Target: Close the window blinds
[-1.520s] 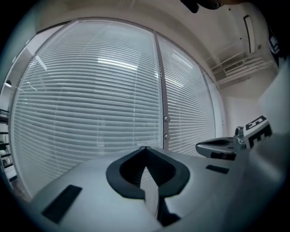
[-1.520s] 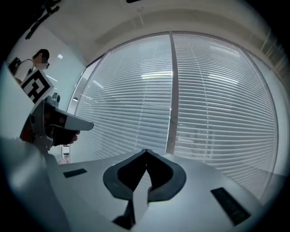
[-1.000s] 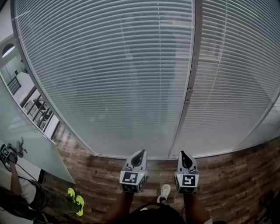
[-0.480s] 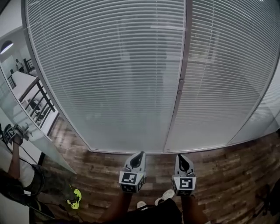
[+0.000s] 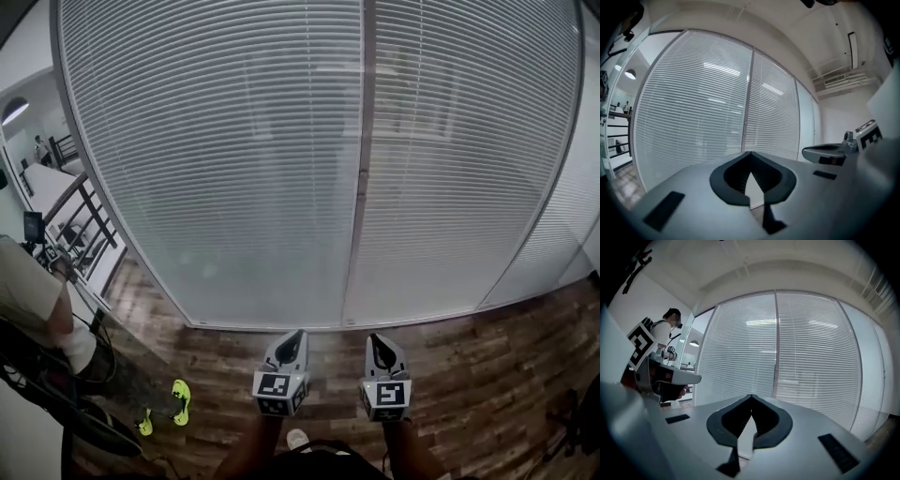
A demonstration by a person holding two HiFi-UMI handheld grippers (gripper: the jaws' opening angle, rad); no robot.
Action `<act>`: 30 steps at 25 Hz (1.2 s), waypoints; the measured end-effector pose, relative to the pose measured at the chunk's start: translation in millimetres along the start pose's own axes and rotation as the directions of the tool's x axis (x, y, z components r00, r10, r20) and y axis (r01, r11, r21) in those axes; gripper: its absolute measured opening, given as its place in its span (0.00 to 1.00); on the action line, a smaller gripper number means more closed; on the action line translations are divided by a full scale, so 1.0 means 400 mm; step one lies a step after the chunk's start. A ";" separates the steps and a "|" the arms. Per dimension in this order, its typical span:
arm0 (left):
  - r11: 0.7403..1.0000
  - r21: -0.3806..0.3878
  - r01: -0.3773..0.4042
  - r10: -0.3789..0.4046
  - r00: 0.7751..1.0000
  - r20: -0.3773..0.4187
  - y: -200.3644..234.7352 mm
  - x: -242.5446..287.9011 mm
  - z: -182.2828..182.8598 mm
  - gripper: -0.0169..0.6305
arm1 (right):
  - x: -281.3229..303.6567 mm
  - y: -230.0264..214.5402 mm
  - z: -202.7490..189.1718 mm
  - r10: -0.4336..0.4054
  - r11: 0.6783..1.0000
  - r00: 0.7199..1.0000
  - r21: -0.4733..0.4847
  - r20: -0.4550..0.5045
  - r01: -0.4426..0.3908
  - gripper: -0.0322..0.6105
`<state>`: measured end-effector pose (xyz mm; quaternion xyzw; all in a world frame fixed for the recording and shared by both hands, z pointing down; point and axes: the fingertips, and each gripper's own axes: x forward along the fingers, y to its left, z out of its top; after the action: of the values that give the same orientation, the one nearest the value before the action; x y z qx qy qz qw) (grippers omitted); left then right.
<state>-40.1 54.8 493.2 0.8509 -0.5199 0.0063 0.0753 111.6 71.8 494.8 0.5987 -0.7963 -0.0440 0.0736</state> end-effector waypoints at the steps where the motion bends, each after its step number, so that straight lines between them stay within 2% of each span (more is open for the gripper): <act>1: 1.000 -0.001 -0.003 0.003 1.000 0.004 -0.023 -0.006 0.001 0.02 | -0.019 -0.012 -0.001 0.003 1.000 1.000 -0.003 0.001 -0.003 0.05; 6: 1.000 0.003 -0.017 0.017 1.000 0.004 -0.096 -0.044 0.000 0.02 | -0.078 -0.043 0.005 0.026 1.000 1.000 -0.009 0.002 -0.026 0.05; 14: 0.998 0.019 -0.065 0.065 0.998 0.006 -0.138 -0.104 -0.001 0.02 | -0.128 -0.035 0.035 0.073 0.997 0.996 0.001 0.044 -0.074 0.05; 23: 0.995 0.049 -0.089 0.088 0.996 0.023 -0.197 -0.135 -0.003 0.02 | -0.185 -0.059 0.038 0.082 0.996 0.993 0.013 0.085 -0.084 0.05; 30: 0.993 0.048 -0.104 0.102 0.994 0.042 -0.152 -0.204 0.003 0.02 | -0.208 0.004 0.045 0.046 0.999 0.995 0.003 0.086 -0.046 0.05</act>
<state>-24.1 154.1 477.6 0.8246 -0.5641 0.0061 0.0433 129.5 152.0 472.1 0.5779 -0.8125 -0.0663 0.0387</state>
